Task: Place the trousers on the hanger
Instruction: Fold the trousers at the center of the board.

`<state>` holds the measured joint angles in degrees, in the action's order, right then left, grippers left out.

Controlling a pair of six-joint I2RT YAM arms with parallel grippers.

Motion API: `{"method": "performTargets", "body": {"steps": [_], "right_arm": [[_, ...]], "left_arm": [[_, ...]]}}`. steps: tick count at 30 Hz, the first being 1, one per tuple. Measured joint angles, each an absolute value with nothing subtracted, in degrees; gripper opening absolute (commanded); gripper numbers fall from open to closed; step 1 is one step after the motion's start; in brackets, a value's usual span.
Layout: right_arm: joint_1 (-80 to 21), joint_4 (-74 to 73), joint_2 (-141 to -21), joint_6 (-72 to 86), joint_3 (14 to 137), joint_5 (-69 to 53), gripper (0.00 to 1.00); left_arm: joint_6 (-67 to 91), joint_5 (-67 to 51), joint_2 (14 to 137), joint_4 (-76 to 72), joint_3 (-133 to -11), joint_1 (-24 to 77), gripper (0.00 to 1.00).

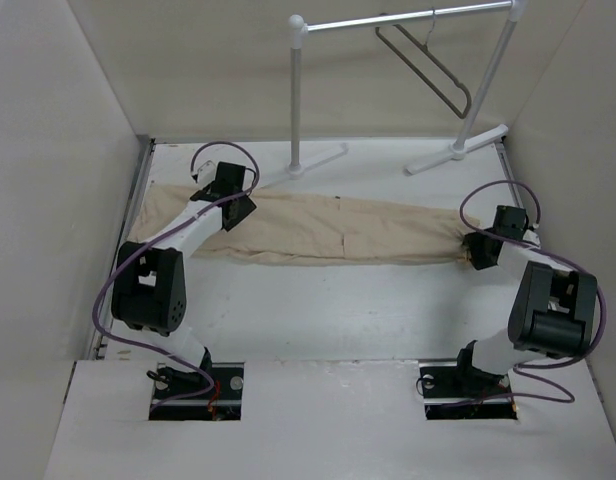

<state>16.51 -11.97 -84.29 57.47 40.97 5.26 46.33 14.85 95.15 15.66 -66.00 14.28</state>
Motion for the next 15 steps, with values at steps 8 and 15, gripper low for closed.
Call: {"method": "performTargets", "body": {"steps": [8,15], "right_arm": [[15.3,-7.1,-85.0,60.2,39.4,6.2,0.11],[10.6,-16.0,-67.0,57.5,38.7,13.4,0.09]], "left_arm": [[46.4,14.9,92.2,16.1,-63.6,12.6,0.44],[46.3,15.0,89.5,17.4,-63.5,11.8,0.43]]}}
